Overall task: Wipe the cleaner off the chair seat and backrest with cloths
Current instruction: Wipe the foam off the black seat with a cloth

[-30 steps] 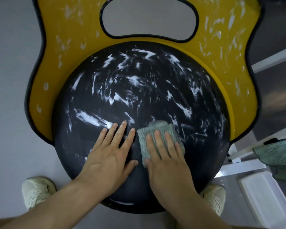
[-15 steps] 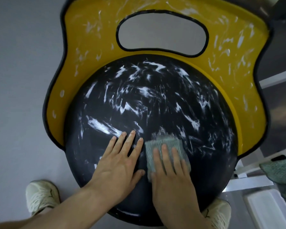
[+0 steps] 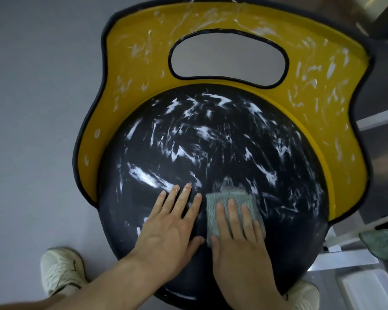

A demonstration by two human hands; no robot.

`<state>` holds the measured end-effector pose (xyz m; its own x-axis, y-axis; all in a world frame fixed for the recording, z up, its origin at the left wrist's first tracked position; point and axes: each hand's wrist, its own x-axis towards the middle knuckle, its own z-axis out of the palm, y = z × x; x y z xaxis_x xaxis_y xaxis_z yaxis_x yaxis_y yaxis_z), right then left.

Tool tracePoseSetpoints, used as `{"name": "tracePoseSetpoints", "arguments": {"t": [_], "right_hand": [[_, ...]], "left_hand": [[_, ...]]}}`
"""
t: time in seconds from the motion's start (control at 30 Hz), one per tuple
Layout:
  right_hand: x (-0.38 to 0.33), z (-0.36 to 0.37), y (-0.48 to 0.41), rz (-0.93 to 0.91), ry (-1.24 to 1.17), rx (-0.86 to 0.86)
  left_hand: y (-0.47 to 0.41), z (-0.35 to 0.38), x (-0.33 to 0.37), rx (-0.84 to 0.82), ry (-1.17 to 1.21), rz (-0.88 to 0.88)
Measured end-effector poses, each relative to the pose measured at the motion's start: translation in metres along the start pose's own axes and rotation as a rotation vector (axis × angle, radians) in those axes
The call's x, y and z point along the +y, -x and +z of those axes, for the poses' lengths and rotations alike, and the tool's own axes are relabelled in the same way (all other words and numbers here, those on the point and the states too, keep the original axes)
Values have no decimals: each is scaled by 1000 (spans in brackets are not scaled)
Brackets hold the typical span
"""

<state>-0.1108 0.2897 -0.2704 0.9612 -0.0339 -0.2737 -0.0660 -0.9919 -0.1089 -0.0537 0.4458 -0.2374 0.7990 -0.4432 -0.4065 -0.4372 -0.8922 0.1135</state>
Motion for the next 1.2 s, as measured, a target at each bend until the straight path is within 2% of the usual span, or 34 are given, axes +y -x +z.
{"name": "tracePoseSetpoints", "arguments": {"t": [0.1, 0.37, 0.6, 0.77, 0.83, 1.07, 1.2], "right_hand": [[7, -1, 8, -39, 14, -4], [16, -10, -56, -107, 21, -51], [11, 6, 7, -95, -1, 13], [13, 3, -43, -132, 43, 74], [12, -2, -65, -123, 31, 46], [9, 9, -2, -118, -8, 43], [9, 4, -35, -117, 0, 56]], "left_hand": [[-3, 6, -6, 55, 7, 24], [-4, 20, -14, 53, -27, 48], [-5, 23, -15, 85, -33, 57], [-8, 31, -15, 139, -53, 58], [-7, 30, -13, 140, -64, 53], [-8, 30, -13, 154, -72, 52], [-8, 31, -13, 169, -85, 56]]}}
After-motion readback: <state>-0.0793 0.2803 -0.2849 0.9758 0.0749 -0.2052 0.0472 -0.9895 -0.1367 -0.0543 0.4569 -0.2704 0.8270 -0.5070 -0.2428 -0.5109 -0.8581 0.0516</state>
